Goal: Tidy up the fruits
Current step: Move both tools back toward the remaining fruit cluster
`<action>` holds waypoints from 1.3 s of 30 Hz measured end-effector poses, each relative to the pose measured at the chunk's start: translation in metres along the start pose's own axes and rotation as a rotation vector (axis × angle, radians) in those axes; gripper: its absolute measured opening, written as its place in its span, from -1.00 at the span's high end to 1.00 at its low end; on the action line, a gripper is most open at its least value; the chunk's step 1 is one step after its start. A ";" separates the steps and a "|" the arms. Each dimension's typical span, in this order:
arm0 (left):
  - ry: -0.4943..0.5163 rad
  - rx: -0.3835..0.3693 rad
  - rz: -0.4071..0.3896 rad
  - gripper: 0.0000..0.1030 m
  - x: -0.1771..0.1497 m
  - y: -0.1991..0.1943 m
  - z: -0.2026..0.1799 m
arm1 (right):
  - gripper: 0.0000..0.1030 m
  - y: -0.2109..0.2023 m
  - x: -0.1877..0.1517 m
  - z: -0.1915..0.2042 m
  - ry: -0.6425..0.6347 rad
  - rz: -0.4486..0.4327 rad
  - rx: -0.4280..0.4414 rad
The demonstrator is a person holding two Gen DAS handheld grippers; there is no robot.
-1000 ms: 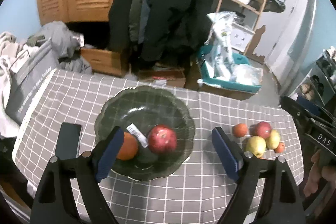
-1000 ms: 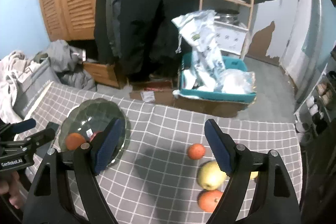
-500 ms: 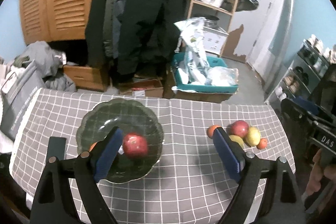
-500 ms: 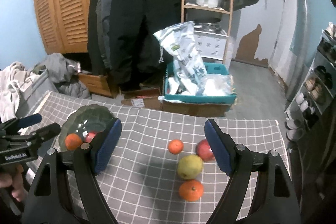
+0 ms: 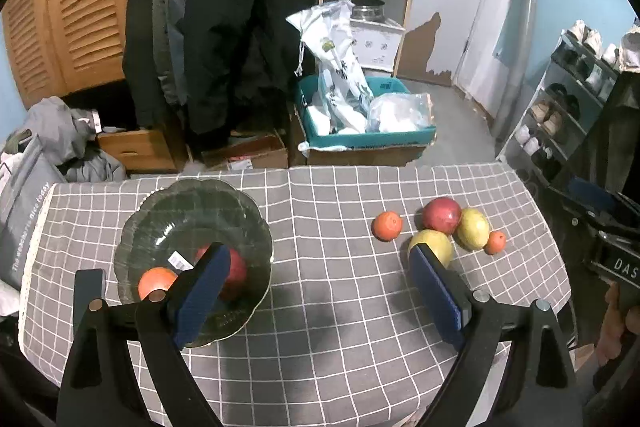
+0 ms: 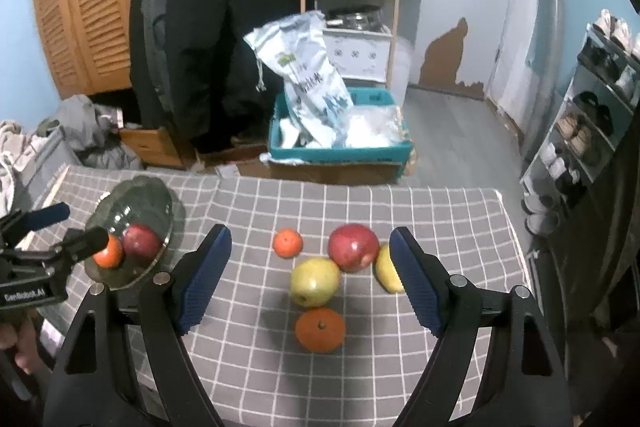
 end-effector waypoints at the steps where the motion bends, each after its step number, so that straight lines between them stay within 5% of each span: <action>1: 0.008 0.002 0.009 -0.79 -0.002 0.005 -0.003 | -0.58 0.003 -0.003 -0.003 0.001 0.010 -0.003; 22: 0.048 0.049 0.221 -0.79 -0.049 0.092 -0.020 | -0.58 0.106 -0.098 -0.032 0.048 0.359 0.001; 39: 0.031 0.066 0.342 -0.79 -0.081 0.138 -0.017 | -0.58 0.159 -0.142 -0.033 0.070 0.496 0.025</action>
Point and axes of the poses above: each gripper's, at about its wrist camera, not at the fingertips, and y roughly the way its jaws point, z to its left, x to its top, the point moved 6 cm from there along y, roughly the way its jaws point, and after that the axes turned 4 degrees about y, right-handed, at the moved point
